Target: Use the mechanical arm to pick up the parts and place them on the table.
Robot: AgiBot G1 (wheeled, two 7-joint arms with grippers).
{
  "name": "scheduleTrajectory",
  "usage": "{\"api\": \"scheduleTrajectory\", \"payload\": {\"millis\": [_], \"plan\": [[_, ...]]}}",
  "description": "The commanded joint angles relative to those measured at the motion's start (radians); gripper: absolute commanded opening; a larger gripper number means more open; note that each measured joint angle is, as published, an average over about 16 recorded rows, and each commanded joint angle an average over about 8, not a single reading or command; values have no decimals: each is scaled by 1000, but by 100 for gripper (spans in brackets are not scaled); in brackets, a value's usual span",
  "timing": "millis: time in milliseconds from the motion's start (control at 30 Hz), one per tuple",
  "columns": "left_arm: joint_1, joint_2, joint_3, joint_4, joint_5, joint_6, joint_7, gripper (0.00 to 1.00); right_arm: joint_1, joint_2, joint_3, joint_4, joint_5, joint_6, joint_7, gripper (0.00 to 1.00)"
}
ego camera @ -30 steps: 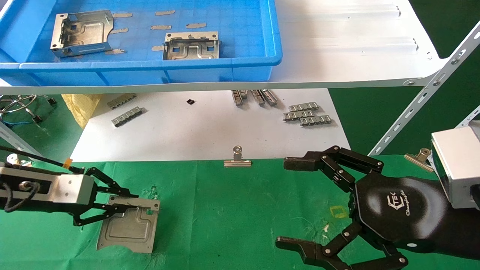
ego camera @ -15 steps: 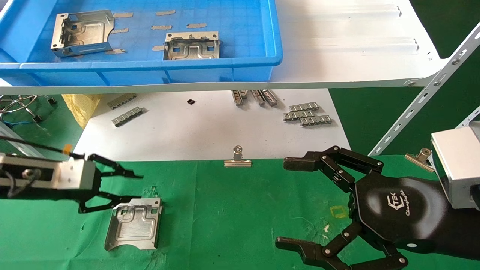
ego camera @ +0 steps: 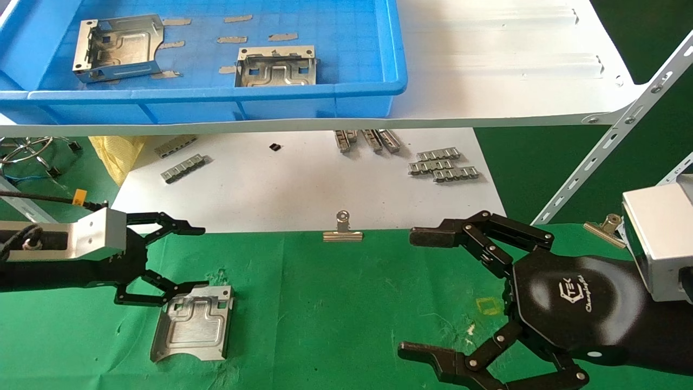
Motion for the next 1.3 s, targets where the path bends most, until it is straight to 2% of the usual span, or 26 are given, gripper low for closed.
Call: {"api": "scheduleTrajectory", "payload": {"millis": [33, 300, 1300], "plan": [[-2, 1, 2, 0, 4, 0, 7, 100, 0, 0, 0, 0, 0, 0, 0, 100], [29, -11, -29, -64, -8, -6, -34, 100, 0, 0, 0, 0, 0, 0, 0, 100], [354, -132, -344, -647, -187, -58, -468, 100, 0, 0, 0, 0, 0, 0, 0, 100]]}}
